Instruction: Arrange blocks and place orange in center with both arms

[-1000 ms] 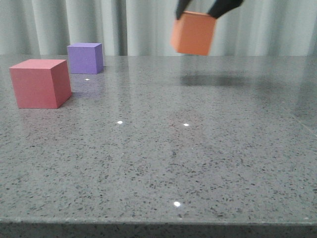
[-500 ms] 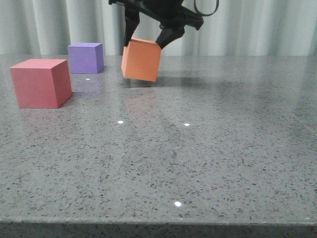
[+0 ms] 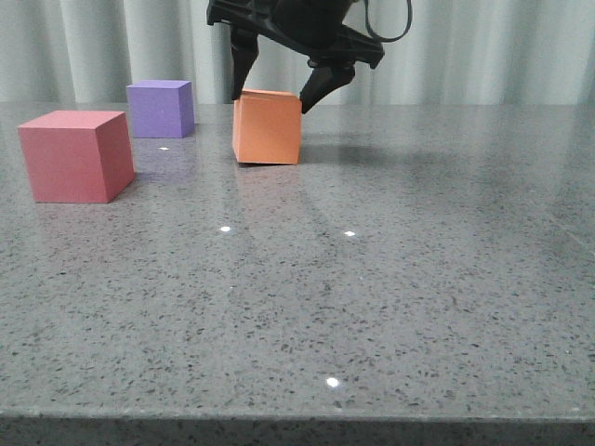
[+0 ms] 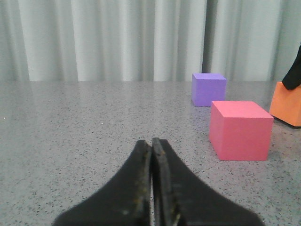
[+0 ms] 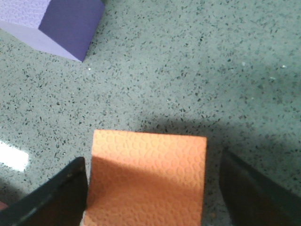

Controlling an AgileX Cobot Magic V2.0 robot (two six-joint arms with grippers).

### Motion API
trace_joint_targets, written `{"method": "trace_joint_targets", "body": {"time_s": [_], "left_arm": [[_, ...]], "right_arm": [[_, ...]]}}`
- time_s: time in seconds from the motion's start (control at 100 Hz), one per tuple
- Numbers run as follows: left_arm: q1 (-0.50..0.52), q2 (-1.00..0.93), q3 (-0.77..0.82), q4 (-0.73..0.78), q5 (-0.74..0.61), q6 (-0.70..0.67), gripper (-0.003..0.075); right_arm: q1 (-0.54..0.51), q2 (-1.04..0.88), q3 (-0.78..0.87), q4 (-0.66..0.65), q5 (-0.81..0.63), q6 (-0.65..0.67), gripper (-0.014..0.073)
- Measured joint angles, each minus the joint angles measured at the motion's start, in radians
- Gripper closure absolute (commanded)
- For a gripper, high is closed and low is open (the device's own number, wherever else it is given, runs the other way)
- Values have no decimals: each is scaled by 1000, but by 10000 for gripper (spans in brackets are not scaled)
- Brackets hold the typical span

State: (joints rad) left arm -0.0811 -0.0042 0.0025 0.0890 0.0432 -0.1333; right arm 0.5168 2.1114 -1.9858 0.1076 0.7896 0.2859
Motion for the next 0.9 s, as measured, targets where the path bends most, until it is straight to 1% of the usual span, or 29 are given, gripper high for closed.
{"method": "trace_joint_targets", "body": {"time_s": [0.21,0.37,0.45,0.61,0.75,0.9], "left_arm": [[0,0,0,0,0,0,741],[0,0,0,0,0,0,741],[0,0,0,0,0,0,741],[0,0,0,0,0,0,741],[0,0,0,0,0,0,741],[0,0,0,0,0,0,741]], "right_arm": [[-3,-31,0,-1,26,0,11],[-36,-125,0,-1,26,-16,11],[-64,-188,0,-1,43,-50,12],[-142,-310,5,-1,121,-136,12],[-231,-433,98,-6,154,-183,12],[-337,-586,294,-17,139,-219,12]]}}
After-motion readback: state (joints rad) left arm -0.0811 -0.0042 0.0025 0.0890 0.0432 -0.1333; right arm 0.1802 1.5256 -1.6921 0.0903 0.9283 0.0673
